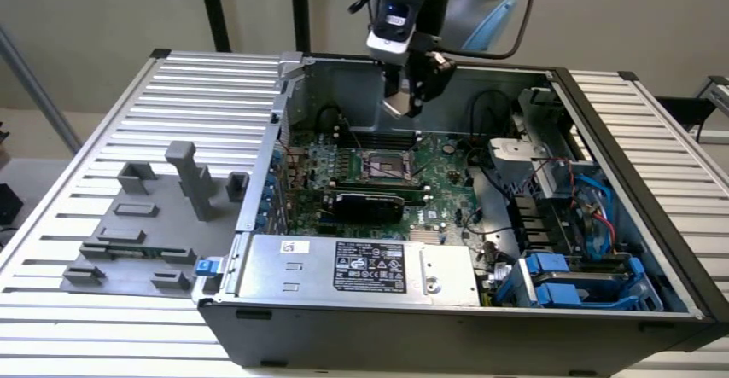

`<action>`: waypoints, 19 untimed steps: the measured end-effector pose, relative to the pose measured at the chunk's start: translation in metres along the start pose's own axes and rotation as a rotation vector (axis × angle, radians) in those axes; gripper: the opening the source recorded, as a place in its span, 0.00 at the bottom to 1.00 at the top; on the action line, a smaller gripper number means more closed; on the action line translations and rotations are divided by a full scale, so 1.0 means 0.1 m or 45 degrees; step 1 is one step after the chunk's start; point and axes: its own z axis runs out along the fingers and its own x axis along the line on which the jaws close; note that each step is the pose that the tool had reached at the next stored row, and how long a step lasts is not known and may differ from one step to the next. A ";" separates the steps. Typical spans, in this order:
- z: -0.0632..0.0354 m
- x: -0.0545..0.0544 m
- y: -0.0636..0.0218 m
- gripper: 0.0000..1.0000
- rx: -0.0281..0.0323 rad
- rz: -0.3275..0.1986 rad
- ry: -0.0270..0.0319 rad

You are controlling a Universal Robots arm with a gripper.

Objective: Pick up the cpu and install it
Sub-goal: 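Place the cpu into insertion slot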

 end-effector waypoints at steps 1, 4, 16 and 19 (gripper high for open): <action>0.007 0.00 0.000 0.55 0.0006 0.022 -0.0006; 0.028 0.00 -0.002 0.55 0.0021 0.091 -0.0031; 0.138 0.00 -0.007 0.55 0.0118 0.312 -0.0181; 0.186 0.01 -0.011 0.55 0.0133 0.362 -0.0233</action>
